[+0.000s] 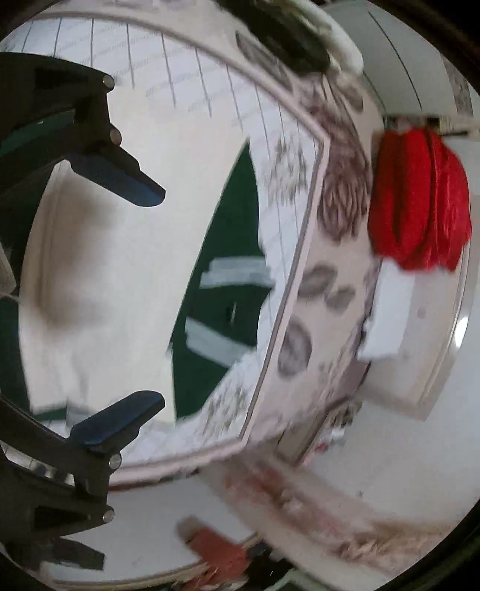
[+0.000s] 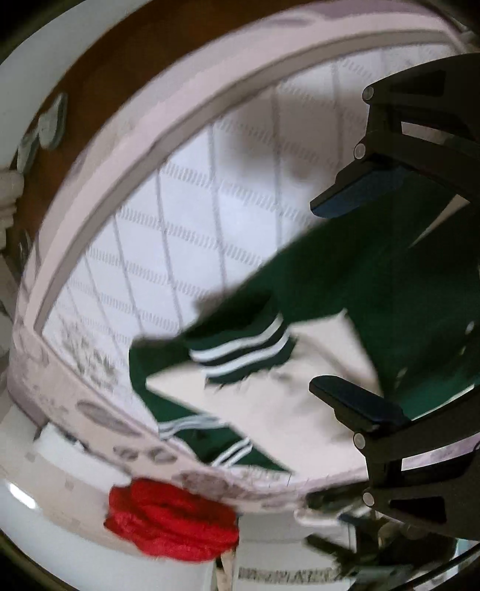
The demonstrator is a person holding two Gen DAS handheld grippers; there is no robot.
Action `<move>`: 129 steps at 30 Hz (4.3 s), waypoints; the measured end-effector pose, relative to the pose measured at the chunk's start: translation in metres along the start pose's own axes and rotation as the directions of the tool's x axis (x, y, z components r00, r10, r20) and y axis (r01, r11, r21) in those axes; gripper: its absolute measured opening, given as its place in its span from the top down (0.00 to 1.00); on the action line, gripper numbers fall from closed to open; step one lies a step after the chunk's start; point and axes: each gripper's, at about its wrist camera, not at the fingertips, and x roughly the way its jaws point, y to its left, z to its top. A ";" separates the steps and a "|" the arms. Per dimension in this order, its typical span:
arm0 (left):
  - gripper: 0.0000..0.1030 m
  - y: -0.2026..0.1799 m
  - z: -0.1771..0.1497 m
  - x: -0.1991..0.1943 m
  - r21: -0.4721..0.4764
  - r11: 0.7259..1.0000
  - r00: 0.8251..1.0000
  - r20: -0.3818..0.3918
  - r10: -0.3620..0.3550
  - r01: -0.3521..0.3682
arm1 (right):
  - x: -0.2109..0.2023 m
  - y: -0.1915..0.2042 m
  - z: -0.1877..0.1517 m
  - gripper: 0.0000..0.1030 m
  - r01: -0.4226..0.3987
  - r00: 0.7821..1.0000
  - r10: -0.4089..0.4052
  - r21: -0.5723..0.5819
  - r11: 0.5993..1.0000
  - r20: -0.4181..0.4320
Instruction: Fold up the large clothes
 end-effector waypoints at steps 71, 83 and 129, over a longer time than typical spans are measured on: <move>0.00 0.104 -0.242 0.004 0.380 0.869 0.780 -0.417 0.467 -0.317 | 0.065 0.001 -0.123 0.55 0.114 0.960 -0.117 -0.023 0.993 -0.255; 0.00 0.109 -0.241 0.005 0.357 0.887 0.783 -0.442 0.437 -0.293 | 0.002 -0.058 -0.121 0.51 0.181 0.967 -0.175 0.014 0.983 -0.186; 0.00 0.250 -0.180 -0.011 0.090 0.883 0.775 -0.445 0.449 -0.460 | 0.171 0.366 -0.225 0.46 0.109 0.980 -0.199 -0.800 0.590 -0.013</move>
